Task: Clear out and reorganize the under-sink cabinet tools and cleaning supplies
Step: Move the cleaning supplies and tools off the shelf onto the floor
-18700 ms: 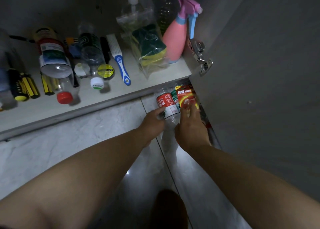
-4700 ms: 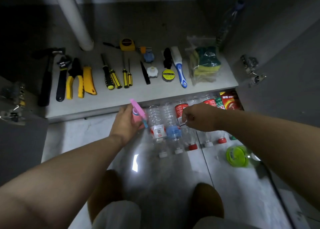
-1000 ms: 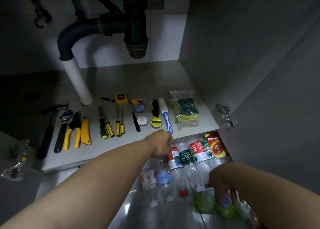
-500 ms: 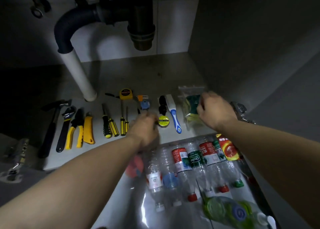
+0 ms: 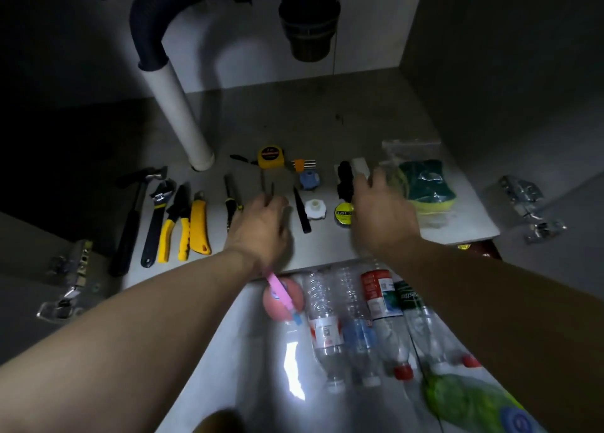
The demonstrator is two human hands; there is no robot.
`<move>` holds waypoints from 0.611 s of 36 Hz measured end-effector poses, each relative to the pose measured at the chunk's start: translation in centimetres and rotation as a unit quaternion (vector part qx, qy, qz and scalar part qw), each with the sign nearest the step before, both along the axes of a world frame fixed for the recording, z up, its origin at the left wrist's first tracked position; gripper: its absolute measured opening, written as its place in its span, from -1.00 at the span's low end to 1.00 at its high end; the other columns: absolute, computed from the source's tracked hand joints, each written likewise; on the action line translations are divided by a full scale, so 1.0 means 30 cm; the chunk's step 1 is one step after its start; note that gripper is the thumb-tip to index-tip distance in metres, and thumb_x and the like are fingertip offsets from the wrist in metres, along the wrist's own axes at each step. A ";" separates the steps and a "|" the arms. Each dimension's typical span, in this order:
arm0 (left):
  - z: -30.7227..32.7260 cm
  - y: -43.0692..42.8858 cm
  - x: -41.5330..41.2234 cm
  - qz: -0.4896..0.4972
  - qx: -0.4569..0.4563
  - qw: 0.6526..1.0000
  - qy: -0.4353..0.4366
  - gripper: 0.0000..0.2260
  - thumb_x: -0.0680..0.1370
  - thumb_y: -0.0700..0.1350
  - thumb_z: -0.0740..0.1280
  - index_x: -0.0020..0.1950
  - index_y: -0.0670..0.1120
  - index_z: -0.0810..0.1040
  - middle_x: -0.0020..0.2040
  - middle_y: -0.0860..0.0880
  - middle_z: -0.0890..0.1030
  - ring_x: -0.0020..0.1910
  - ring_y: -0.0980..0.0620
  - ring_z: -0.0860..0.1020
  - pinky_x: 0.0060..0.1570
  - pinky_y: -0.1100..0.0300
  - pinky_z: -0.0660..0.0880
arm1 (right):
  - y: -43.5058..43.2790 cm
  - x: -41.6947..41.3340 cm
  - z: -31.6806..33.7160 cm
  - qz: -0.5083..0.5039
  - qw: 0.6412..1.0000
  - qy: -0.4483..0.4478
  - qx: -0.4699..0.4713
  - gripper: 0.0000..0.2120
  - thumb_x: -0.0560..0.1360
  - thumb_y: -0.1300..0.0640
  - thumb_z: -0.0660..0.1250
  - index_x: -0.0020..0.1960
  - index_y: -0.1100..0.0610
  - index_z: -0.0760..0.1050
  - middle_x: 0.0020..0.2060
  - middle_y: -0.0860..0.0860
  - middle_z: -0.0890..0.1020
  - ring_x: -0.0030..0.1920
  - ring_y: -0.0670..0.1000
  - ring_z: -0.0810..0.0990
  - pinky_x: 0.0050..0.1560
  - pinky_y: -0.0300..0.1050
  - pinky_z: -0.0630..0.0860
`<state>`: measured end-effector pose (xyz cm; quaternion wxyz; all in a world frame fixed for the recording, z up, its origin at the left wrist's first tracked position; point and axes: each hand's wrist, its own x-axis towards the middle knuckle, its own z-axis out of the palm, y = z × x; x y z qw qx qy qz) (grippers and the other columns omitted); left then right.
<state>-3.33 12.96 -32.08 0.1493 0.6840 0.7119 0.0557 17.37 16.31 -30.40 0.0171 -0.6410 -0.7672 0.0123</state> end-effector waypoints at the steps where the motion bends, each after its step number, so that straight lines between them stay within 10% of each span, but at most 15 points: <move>1: 0.003 0.008 0.019 -0.002 0.006 1.000 -0.003 -0.65 0.60 0.03 0.25 0.37 0.01 0.43 0.27 -0.14 0.47 0.27 -0.22 0.47 0.25 -0.06 0.43 | 0.013 0.015 0.007 -0.002 0.998 -0.009 0.054 -0.41 0.40 0.21 0.43 0.39 0.15 0.32 0.28 0.20 0.38 0.18 0.21 0.48 -0.03 0.07 0.56; 5: 0.019 0.042 0.113 -0.019 0.023 0.999 -0.045 -0.61 0.56 -0.06 0.30 0.39 -0.03 0.44 0.29 -0.15 0.46 0.30 -0.21 0.45 0.27 -0.08 0.42 | 0.101 0.109 0.060 -0.151 0.978 0.031 0.143 -0.45 0.46 -0.03 0.32 0.35 0.22 0.35 0.27 0.25 0.42 0.27 0.25 0.40 0.15 0.14 0.40; 10: 0.033 0.058 0.210 -0.026 0.052 0.993 -0.101 -0.66 0.58 -0.12 0.27 0.36 -0.05 0.47 0.30 -0.14 0.46 0.31 -0.19 0.44 0.27 -0.09 0.42 | 0.192 0.288 0.058 -0.356 0.902 0.228 -0.084 -0.32 0.46 -0.14 0.34 0.41 0.26 0.30 0.33 0.24 0.42 0.34 0.28 0.42 0.31 0.18 0.43; 15: 0.027 0.050 0.252 -0.029 0.052 0.989 -0.138 -0.66 0.56 -0.16 0.32 0.35 -0.06 0.47 0.29 -0.13 0.46 0.33 -0.16 0.43 0.31 -0.11 0.40 | 0.142 0.356 0.007 -0.353 0.792 0.430 -0.252 -0.71 0.47 -0.06 0.47 -0.02 0.09 0.44 -0.07 0.08 0.63 -0.13 0.07 0.62 -0.17 -0.04 0.61; 22: 0.025 0.031 0.294 -0.041 0.049 0.984 -0.167 -0.68 0.56 -0.19 0.32 0.31 -0.03 0.48 0.30 -0.08 0.46 0.33 -0.11 0.42 0.31 -0.04 0.41 | 0.096 0.366 -0.014 -0.352 0.727 0.514 -0.289 -0.61 0.41 0.06 0.54 0.13 0.21 0.52 -0.16 0.13 0.72 -0.38 0.04 0.70 -0.42 -0.16 0.59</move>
